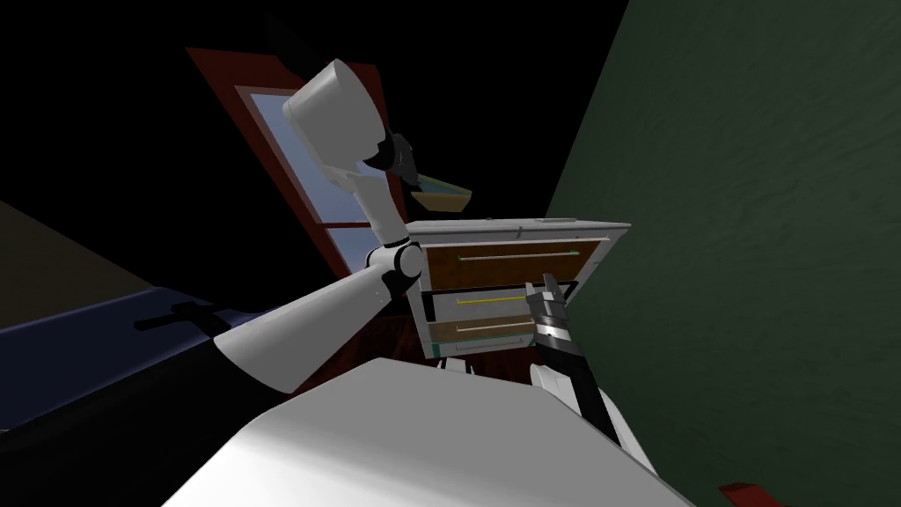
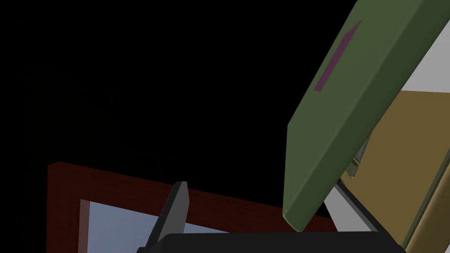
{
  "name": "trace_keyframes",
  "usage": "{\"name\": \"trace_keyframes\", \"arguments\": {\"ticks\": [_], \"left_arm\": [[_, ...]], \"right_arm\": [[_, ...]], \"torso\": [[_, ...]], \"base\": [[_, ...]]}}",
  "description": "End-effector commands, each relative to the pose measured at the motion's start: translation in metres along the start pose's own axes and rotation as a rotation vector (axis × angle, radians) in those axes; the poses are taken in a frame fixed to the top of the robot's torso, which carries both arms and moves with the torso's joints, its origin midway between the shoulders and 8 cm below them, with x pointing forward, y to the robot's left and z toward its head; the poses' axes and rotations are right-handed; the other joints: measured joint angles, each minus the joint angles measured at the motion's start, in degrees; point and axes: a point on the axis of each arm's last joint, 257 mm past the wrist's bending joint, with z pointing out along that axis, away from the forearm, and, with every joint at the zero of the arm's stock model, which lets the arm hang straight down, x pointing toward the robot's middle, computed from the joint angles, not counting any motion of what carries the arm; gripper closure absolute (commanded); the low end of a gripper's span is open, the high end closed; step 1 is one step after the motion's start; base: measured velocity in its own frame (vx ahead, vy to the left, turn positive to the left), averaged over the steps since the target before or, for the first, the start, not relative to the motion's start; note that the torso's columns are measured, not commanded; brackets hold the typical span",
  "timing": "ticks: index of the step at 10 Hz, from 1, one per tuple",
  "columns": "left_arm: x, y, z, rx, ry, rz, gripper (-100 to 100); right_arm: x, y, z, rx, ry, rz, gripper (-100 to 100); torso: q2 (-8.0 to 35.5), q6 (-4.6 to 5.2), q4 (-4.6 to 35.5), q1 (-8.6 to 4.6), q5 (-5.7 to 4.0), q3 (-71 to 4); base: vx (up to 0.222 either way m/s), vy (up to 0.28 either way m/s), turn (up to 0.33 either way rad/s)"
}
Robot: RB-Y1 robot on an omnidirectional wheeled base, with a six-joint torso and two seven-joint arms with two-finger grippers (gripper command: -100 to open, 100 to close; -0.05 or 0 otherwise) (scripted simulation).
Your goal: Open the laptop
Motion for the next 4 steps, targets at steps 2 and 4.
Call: {"name": "trace_keyframes", "arguments": {"ticks": [2, 4], "left_arm": [[-0.0002, 0.0015, 0.0006, -0.004, 0.0, 0.0, 0], [-0.0004, 0.003, 0.0012, -0.008, -0.001, 0.0, 0]], "right_arm": [[0.0, 0.0, 0.0, 0.0, 0.0, 0.0, 0], [0.0, 0.0, 0.0, 0.0, 0.0, 0.0, 0]], "torso": [[0.0, -0.01, 0.0, 0.0, 0.0, 0.0], [0.0, -0.01, 0.0, -0.01, 0.0, 0.0]], "base": [[0.0, 0.0, 0.0], [0.0, 0.0, 0.0]]}}
